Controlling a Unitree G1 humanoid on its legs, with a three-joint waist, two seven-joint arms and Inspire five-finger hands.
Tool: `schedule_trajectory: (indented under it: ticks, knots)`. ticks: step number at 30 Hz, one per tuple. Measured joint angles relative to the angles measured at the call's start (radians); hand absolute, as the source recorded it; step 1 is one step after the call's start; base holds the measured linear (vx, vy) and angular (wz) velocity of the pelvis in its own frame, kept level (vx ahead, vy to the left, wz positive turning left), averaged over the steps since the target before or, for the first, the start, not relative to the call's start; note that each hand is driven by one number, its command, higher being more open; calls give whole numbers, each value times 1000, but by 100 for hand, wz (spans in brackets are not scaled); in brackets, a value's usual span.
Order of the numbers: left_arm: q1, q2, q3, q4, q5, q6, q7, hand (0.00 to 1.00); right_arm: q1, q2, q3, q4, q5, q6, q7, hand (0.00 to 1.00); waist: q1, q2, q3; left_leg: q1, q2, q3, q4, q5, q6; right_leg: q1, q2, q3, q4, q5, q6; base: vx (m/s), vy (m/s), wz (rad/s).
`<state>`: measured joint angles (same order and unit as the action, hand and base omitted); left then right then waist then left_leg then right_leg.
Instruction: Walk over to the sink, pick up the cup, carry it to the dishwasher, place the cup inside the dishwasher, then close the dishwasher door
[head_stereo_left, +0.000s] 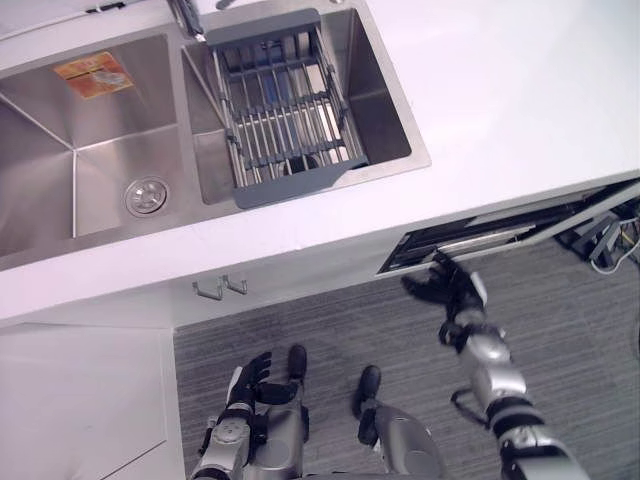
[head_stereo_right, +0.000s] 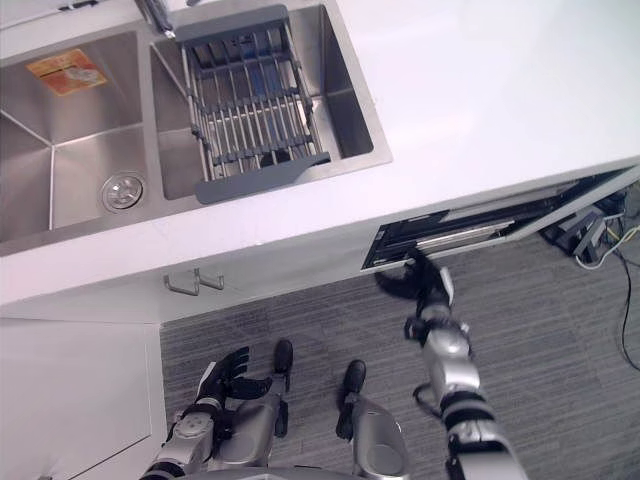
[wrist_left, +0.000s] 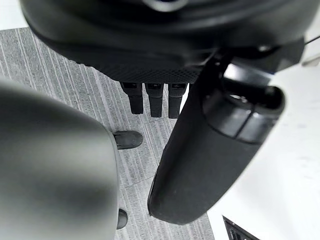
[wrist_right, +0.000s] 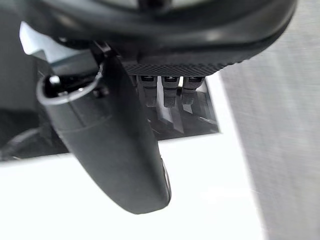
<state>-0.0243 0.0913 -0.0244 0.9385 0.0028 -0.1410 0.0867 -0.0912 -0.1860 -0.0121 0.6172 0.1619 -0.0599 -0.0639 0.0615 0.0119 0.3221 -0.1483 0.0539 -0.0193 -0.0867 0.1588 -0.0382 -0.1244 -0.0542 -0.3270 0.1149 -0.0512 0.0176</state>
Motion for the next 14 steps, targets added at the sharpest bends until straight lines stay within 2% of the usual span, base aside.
schedule_trajectory:
  ticks: [1,3,4,10,14]
  knots:
    - [5,9,3,9,1,4,0,90,60,30,-3,8,-61,2,-1,90,-1,-21,-22,12,-8,-2,0,-6,4,15,-10,-4,-1,-6,7,47,46,13]
    - [11,12,13,12,11,5,0,90,84,42,-4,32,-94,2,-3,90,-4,-35,-36,25,-16,-5,0,-11,7,30,-16,-5,-5,-11,13,46,58,7]
    - [23,18,18,20,36,6,0,90,111,56,-20,86,-130,1,-7,90,-10,-51,-68,35,-24,-8,-1,-15,13,45,-26,-7,-11,-13,16,40,54,7]
    - [39,23,23,51,52,9,-1,90,146,80,-89,268,-143,0,-20,90,-24,-58,-123,73,-50,-16,-6,-31,25,93,-50,-15,-25,-17,35,27,48,7]
    - [45,24,39,55,53,14,-2,90,170,103,-137,329,-99,0,-18,90,-26,-59,-131,98,-60,-22,-6,-39,27,126,-59,-23,-34,-19,44,29,29,6]
